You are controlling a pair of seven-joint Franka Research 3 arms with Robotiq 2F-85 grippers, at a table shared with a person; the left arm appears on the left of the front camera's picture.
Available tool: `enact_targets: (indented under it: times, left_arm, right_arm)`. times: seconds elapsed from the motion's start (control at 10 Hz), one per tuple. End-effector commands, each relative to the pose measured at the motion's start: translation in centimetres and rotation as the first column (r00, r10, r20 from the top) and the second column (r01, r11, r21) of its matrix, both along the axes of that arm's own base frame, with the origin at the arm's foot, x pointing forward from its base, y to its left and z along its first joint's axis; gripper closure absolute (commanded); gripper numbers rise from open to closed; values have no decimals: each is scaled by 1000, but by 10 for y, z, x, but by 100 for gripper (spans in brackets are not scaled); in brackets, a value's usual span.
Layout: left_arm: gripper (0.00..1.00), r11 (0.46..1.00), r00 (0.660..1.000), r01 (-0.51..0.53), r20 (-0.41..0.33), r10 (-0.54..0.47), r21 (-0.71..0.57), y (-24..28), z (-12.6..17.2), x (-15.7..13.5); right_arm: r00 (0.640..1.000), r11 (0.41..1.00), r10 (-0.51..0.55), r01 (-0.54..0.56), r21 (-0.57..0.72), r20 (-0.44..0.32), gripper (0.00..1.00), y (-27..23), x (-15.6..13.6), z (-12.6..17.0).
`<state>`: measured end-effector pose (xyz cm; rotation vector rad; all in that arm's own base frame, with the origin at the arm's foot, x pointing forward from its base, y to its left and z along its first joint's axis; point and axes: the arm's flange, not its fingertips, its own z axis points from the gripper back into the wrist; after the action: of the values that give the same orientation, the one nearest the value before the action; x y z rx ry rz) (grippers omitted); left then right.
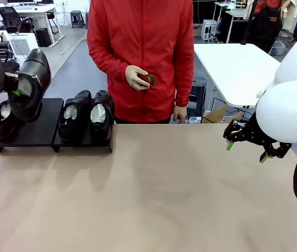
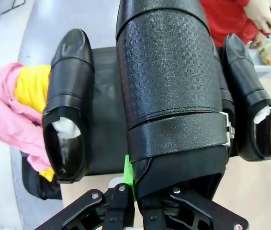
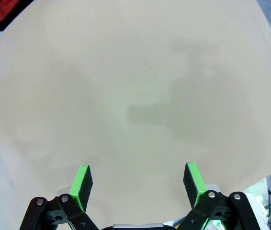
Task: Organize the shoes by placing them on the stand.
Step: Place the Shoe from the middle of the table onto the Shoes Stand.
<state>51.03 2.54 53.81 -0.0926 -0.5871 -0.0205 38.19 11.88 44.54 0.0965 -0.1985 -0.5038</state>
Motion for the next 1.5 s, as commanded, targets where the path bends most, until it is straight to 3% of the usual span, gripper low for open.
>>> enact_targets:
  times: [0.0, 0.7, 1.1, 1.4]
  left_arm:
    - [100, 999, 1000, 19, 25, -18, -36, 3, 10, 0]
    - [100, 1000, 1000, 0, -22, 0, -14, -4, -7, 1]
    - [100, 999, 995, -35, -95, 32, -27, 9, -37, 36]
    - [100, 998, 994, -50, -104, 46, -30, 17, -54, 49]
  right_arm:
    - [1000, 1000, 12, -12, -3, 3, 0, -1, 1, 2]
    - [1000, 1000, 12, -12, -3, 3, 0, -1, 1, 2]
    - [1000, 1000, 12, -12, -3, 3, 0, -1, 1, 2]
    - [1000, 1000, 12, -12, -3, 3, 0, -1, 1, 2]
